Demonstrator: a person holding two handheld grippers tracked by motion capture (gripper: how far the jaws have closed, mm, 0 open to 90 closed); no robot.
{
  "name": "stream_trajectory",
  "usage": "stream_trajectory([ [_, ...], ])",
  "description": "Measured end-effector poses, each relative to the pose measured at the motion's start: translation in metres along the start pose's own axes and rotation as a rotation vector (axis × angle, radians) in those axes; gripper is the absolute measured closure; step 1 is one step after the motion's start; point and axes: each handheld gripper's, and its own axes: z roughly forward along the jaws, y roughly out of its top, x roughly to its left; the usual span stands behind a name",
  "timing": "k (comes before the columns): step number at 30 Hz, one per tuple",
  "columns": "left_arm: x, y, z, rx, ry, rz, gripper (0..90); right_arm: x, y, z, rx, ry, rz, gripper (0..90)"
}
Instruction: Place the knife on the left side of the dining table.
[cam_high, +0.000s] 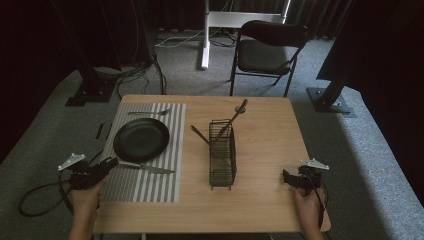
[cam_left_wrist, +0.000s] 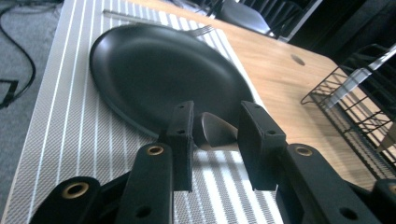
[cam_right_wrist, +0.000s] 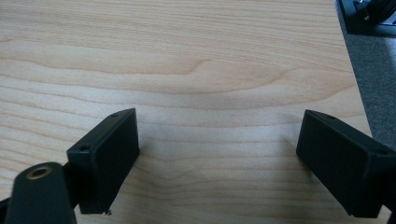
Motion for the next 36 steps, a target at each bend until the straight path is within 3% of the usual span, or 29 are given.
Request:
stream_trajectory([
  [11, 0.028, -0.017, 0.014, 0.045, 0.036, -0.065, 61.6, 0.000, 0.000, 0.000, 0.000, 0.000, -0.001, 12.2],
  [13, 0.028, -0.017, 0.014, 0.045, 0.036, -0.065, 61.2, 0.000, 0.000, 0.000, 0.000, 0.000, 0.000, 12.2],
  [14, 0.035, -0.019, 0.021, 0.054, 0.038, -0.081, 60.6, 0.000, 0.000, 0.000, 0.000, 0.000, 0.000, 12.2],
  [18, 0.043, -0.024, 0.028, 0.066, 0.048, -0.086, 59.4, 0.000, 0.000, 0.000, 0.000, 0.000, 0.000, 12.2],
  [23, 0.048, -0.030, 0.034, 0.081, 0.079, -0.076, 58.4, 0.000, 0.000, 0.000, 0.000, 0.000, -0.001, 12.2],
  [26, 0.048, -0.031, 0.038, 0.102, 0.120, -0.044, 58.7, 0.000, 0.000, 0.000, 0.000, 0.000, -0.001, 12.2],
  [31, 0.049, -0.032, 0.040, 0.105, 0.124, -0.045, 58.6, 0.000, 0.000, 0.000, 0.000, 0.000, 0.000, 12.2],
  [36, 0.040, -0.030, 0.033, 0.083, 0.125, -0.006, 58.5, 0.000, 0.000, 0.000, 0.000, -0.001, 0.000, 12.2],
])
